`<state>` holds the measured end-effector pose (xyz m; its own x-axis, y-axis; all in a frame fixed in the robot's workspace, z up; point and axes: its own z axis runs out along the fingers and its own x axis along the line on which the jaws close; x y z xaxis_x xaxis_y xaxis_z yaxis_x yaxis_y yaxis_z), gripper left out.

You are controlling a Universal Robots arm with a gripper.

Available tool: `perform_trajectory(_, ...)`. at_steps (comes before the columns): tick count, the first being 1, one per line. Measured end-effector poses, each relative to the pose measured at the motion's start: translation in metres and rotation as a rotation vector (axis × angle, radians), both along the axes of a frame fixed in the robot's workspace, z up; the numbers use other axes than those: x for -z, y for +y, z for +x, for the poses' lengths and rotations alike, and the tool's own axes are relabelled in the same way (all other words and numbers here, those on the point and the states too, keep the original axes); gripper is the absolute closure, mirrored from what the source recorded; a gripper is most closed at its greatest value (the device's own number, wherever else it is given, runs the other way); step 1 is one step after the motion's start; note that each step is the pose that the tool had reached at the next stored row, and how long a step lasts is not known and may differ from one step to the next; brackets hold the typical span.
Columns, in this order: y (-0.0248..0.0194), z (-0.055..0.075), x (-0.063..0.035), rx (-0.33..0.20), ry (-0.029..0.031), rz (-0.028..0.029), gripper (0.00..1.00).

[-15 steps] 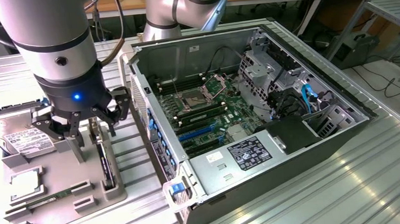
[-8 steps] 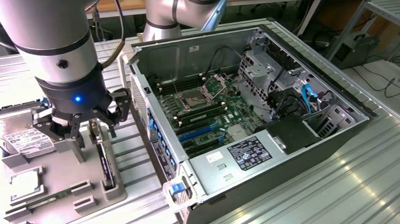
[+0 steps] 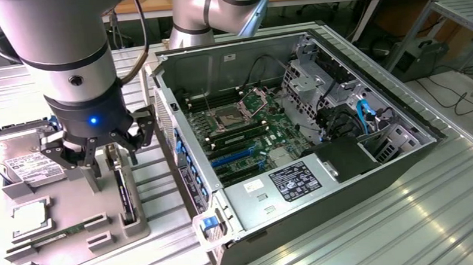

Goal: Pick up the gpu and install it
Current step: 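Pick up the gpu and move the gpu toward the slot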

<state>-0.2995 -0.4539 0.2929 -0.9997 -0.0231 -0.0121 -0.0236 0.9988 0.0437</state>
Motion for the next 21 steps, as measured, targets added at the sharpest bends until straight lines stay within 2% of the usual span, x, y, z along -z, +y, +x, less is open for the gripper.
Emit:
perform_trajectory(10,-0.0022,0.0,0.0056,-0.002,0.003,0.0008,0.4)
perform_trajectory(21,-0.0044,0.0,0.0128,-0.004,0.0033,0.0009,0.4)
